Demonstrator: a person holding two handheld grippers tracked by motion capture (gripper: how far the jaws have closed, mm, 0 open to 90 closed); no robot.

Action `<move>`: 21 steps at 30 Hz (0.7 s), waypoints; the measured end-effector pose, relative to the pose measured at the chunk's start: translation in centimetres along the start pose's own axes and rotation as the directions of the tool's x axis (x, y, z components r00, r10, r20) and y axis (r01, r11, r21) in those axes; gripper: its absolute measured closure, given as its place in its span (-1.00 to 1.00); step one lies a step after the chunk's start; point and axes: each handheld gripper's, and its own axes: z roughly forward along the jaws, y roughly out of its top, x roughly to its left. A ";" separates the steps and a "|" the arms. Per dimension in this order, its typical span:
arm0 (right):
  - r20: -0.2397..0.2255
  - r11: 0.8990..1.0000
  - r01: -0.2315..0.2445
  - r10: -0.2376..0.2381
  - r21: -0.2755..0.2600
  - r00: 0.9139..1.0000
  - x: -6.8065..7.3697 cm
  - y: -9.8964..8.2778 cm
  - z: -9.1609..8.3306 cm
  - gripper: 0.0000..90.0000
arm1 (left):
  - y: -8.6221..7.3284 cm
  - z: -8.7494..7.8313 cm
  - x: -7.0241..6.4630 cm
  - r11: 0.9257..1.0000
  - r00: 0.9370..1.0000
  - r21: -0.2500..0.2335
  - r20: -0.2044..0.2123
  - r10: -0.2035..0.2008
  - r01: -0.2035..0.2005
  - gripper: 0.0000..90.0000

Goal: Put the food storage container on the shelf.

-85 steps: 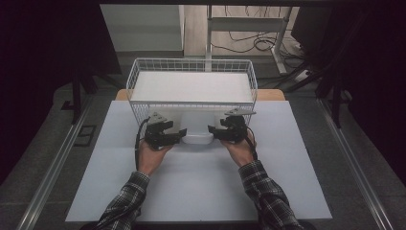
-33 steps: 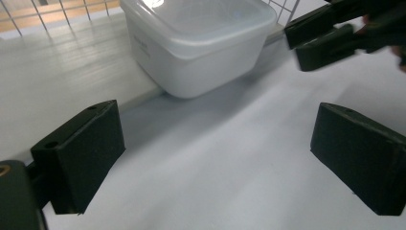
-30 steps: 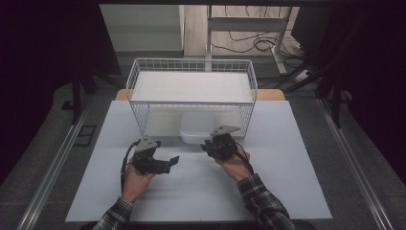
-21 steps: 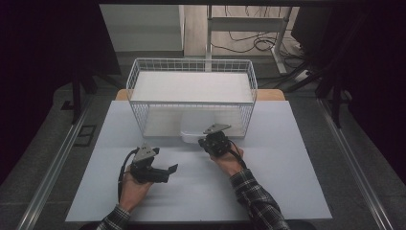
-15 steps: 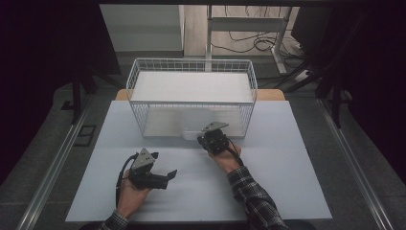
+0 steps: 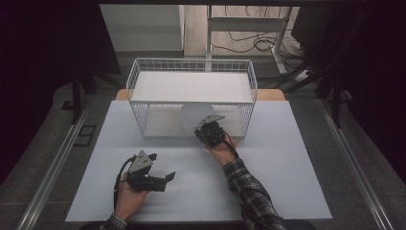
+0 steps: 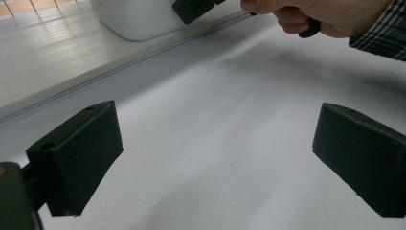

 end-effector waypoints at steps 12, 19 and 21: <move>-0.051 0.999 0.036 -0.036 -0.008 0.998 1.4 -0.2 -3.1 0.25 | -0.2 0.0 0.3 1.000 1.000 0.023 -0.009 0.005 -0.004 -0.94; -0.063 0.998 0.052 -0.054 -0.030 0.997 1.8 -0.5 -4.9 -0.31 | -0.3 -0.1 0.3 1.000 1.000 0.025 -0.001 0.005 -0.005 -0.94; -0.067 0.997 0.061 -0.063 -0.043 0.996 2.0 -0.6 -5.4 -0.43 | -0.4 -0.1 0.2 1.000 1.000 0.024 0.000 0.002 -0.002 -0.94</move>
